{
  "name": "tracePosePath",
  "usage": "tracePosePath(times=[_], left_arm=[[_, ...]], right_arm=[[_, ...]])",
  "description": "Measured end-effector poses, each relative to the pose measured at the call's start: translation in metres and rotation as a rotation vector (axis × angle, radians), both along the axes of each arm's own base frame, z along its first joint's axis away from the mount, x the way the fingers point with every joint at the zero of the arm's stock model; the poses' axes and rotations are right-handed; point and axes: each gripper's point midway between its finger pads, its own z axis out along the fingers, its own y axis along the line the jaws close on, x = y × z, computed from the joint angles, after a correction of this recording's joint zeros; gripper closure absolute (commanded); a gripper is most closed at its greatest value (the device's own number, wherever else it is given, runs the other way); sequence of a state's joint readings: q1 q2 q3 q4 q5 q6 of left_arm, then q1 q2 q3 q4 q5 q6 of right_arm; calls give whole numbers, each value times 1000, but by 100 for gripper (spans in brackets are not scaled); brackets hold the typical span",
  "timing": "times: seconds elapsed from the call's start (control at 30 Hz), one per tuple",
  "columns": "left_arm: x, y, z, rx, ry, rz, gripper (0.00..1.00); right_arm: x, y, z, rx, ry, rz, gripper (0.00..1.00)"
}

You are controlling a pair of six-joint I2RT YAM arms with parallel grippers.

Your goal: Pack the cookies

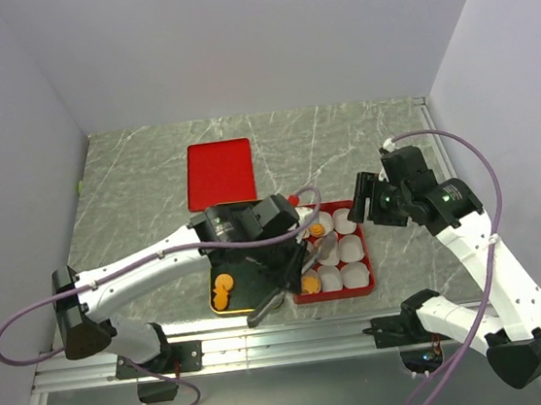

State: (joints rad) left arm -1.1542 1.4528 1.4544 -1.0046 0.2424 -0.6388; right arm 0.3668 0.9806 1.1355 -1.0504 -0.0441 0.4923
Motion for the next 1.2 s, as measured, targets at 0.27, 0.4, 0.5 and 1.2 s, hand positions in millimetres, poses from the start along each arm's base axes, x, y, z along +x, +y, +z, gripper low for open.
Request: tracePosePath(times=[0.27, 0.4, 0.5, 1.2], left_arm=[[-39, -10, -39, -9, 144, -51, 73], [-45, -9, -57, 1, 184, -46, 73], [-46, -12, -64, -8, 197, -45, 73], [-42, -15, -99, 40, 205, -10, 67]], right_arm=[[0, 1, 4, 10, -8, 0, 25], [-5, 0, -2, 12, 4, -1, 25], [-10, -1, -8, 11, 18, 2, 25], [-16, 2, -13, 15, 32, 20, 26]])
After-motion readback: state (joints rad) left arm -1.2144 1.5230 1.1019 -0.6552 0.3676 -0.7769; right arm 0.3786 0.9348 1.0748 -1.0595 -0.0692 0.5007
